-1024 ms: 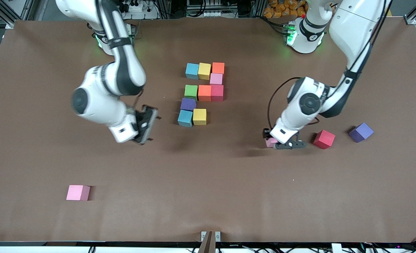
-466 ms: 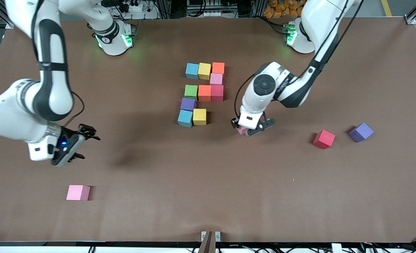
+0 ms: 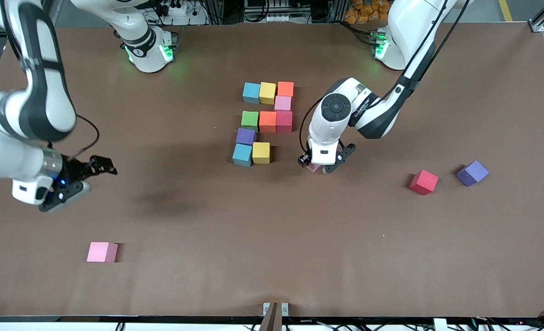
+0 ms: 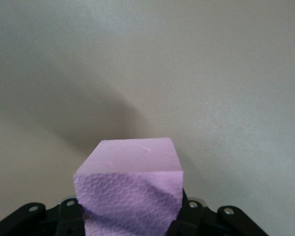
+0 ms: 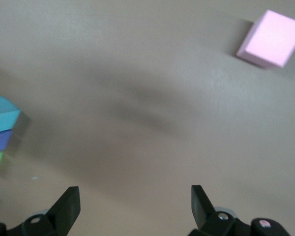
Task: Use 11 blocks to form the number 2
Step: 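Carry the pink cube to the figure while the right gripper withdraws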
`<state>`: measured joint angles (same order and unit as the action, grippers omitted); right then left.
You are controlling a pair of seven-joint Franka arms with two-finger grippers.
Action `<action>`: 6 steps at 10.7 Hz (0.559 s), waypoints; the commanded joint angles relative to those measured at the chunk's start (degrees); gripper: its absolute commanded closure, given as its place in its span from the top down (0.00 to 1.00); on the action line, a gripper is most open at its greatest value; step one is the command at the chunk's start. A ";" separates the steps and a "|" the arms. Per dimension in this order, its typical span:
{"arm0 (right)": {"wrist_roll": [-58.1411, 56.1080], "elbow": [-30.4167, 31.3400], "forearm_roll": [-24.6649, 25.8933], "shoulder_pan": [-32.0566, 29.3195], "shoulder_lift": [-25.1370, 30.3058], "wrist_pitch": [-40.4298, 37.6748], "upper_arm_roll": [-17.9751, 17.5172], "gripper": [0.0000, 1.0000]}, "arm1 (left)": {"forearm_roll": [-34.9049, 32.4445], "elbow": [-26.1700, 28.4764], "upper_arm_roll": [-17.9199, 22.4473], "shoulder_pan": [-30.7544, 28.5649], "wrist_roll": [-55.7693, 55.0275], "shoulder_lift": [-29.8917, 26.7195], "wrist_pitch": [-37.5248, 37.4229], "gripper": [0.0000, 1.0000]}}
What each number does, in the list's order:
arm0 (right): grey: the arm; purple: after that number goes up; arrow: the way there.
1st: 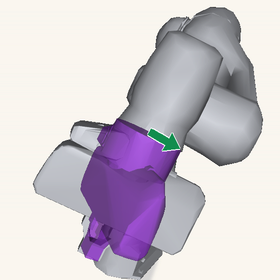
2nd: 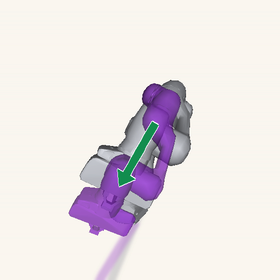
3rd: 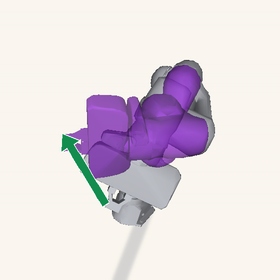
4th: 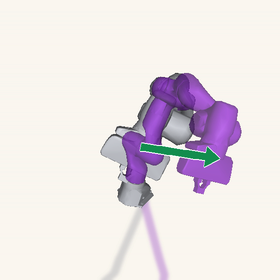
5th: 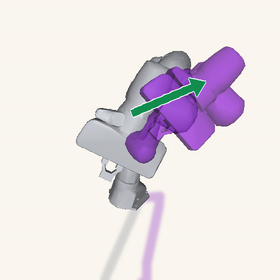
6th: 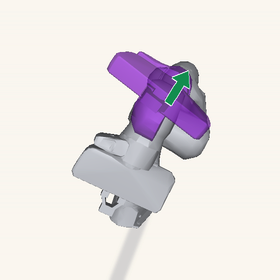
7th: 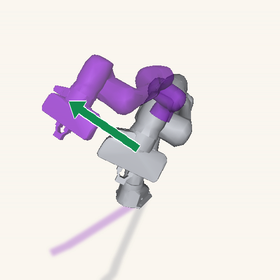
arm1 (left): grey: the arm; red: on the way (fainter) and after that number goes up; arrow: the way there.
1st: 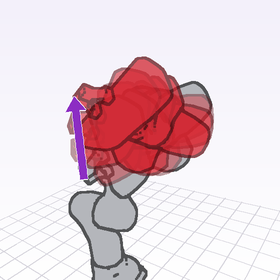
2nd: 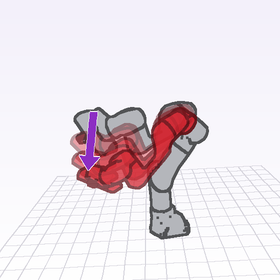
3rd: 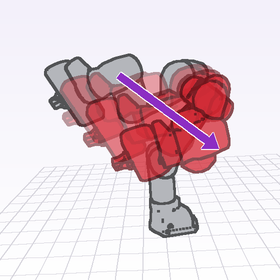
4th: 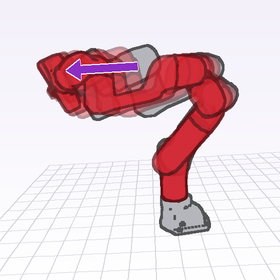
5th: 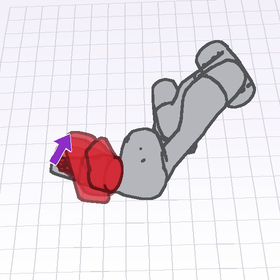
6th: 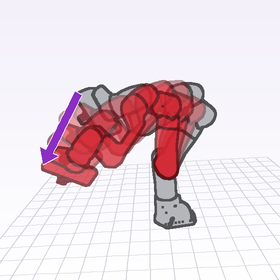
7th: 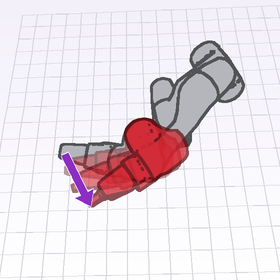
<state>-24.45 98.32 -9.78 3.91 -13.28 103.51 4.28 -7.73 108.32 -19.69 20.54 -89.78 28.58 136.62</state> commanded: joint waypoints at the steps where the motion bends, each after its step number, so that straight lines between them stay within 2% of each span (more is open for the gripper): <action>1: 7.30 1.61 3.62 -5.22 7.63 -7.76 -4.89 1.00 | 0.87 -8.52 1.05 3.70 -5.56 4.80 -4.41 0.17; 3: 11.59 1.61 7.13 -4.70 13.34 -15.14 -4.80 1.00 | 3.75 -13.37 3.33 7.21 -6.72 7.62 -6.97 0.17; 4: 12.22 1.61 7.23 -4.70 15.19 -18.83 -4.89 1.00 | 5.95 -14.52 4.39 8.27 -6.72 7.98 -7.33 0.17; 6: 16.87 -0.22 7.84 -4.09 16.62 -23.50 -5.50 1.00 | 7.81 -15.33 4.40 8.55 -6.72 8.51 -7.42 0.18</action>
<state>-11.27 98.28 -3.79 0.48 1.89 82.37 0.56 -1.72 95.42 -16.17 28.21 -95.92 36.07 130.99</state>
